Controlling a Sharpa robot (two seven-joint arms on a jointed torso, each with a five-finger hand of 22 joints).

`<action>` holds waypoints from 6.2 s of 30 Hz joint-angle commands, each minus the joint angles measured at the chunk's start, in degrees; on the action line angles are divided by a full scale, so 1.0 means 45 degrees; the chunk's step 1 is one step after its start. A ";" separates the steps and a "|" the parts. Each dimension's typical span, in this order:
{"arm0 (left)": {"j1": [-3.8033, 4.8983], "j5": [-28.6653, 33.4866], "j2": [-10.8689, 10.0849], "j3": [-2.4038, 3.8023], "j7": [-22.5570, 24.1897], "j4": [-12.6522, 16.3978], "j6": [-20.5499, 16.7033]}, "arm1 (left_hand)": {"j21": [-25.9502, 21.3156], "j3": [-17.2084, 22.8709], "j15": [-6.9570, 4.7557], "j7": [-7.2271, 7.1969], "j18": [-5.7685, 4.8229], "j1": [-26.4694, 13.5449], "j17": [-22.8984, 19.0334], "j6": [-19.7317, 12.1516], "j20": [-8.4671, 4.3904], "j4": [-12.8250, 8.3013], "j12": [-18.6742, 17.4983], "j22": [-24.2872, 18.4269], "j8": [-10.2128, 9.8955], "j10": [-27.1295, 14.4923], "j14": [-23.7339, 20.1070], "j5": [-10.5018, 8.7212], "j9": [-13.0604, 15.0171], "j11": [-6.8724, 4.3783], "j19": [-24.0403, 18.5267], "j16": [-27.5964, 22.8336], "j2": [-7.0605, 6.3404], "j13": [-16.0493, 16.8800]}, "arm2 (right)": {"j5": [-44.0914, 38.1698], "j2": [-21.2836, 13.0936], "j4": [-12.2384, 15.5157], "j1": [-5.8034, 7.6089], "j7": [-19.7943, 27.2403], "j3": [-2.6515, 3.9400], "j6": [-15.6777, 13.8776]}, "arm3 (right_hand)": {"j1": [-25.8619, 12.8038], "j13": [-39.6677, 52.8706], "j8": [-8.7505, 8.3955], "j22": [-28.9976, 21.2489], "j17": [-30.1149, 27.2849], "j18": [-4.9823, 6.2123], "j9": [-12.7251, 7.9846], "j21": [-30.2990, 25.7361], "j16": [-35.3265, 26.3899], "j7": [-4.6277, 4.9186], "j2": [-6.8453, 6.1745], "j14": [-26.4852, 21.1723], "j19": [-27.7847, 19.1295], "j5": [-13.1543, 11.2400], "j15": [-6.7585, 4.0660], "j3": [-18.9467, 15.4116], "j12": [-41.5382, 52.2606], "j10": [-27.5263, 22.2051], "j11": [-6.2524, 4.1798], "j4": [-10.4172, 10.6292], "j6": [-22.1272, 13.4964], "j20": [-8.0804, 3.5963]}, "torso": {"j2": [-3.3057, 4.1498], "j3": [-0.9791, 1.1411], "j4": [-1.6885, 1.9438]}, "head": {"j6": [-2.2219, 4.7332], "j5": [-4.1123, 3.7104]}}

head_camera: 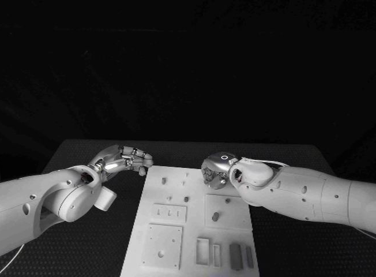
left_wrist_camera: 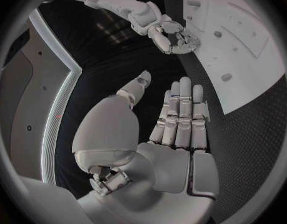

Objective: Assemble the parts on the task board

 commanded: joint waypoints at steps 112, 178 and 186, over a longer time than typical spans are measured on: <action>0.0286 0.0127 0.0290 0.0009 0.0163 -0.0105 0.0102 | 0.0059 0.0103 0.0025 0.0059 0.0054 -0.0106 -0.0037 -0.0028 0.0004 -0.0141 -0.0191 0.0189 -0.0146 -0.0022 -0.0098 0.0017 0.0075 0.0070 -0.0093 -0.0064 0.0045 0.0067 | 0.0902 0.0955 -0.0506 0.0285 -0.0650 0.0012 -0.2308 | -0.0242 -0.0630 -0.1274 0.0046 -0.0563 0.0585 -0.0201 -0.0157 -0.0069 0.0885 -0.1766 -0.0093 -0.0278 0.0087 0.1030 0.0299 -0.0797 -0.2997 0.1137 0.0098 -0.2316 0.0154 | 0.0271 -0.0176 0.0294 | 0.0340 -0.0082; 0.0281 0.0123 0.0007 0.0003 0.0151 -0.0001 0.0225 | 0.0068 0.0136 0.0030 0.0059 0.0054 -0.0111 -0.0043 -0.0020 0.0012 -0.0186 -0.0225 0.0185 -0.0169 0.0002 -0.0105 0.0019 0.0108 0.0070 -0.0110 -0.0064 0.0069 0.0099 | 0.3443 -0.1349 -0.0207 -0.0053 0.0367 0.0312 0.0055 | -0.0996 1.1922 -0.1570 0.0245 0.1938 0.0585 -0.0180 0.1614 0.2261 0.0430 -0.0900 -0.0235 0.0084 0.0936 -0.0159 -0.1605 1.2309 -0.2766 -0.0123 0.0078 -0.2383 -0.0352 | 0.0191 0.0021 -0.0096 | 0.0185 -0.0223; 0.0281 0.0121 -0.0022 0.0003 0.0139 0.0048 0.0248 | 0.0069 0.0140 0.0032 0.0059 0.0054 -0.0112 -0.0044 -0.0018 0.0013 -0.0190 -0.0229 0.0185 -0.0171 0.0005 -0.0107 0.0020 0.0112 0.0068 -0.0112 -0.0064 0.0075 0.0103 | 0.3372 -0.1074 -0.0573 -0.0137 0.0344 0.0308 0.0039 | -0.0989 1.1842 -0.1499 0.0232 0.2009 0.0585 -0.0159 0.1674 0.2240 0.0412 -0.0749 -0.0217 0.0069 0.0718 -0.0174 -0.1427 1.2387 -0.2778 -0.0140 0.0069 -0.2227 -0.0372 | 0.0202 0.0036 -0.0073 | 0.0163 -0.0220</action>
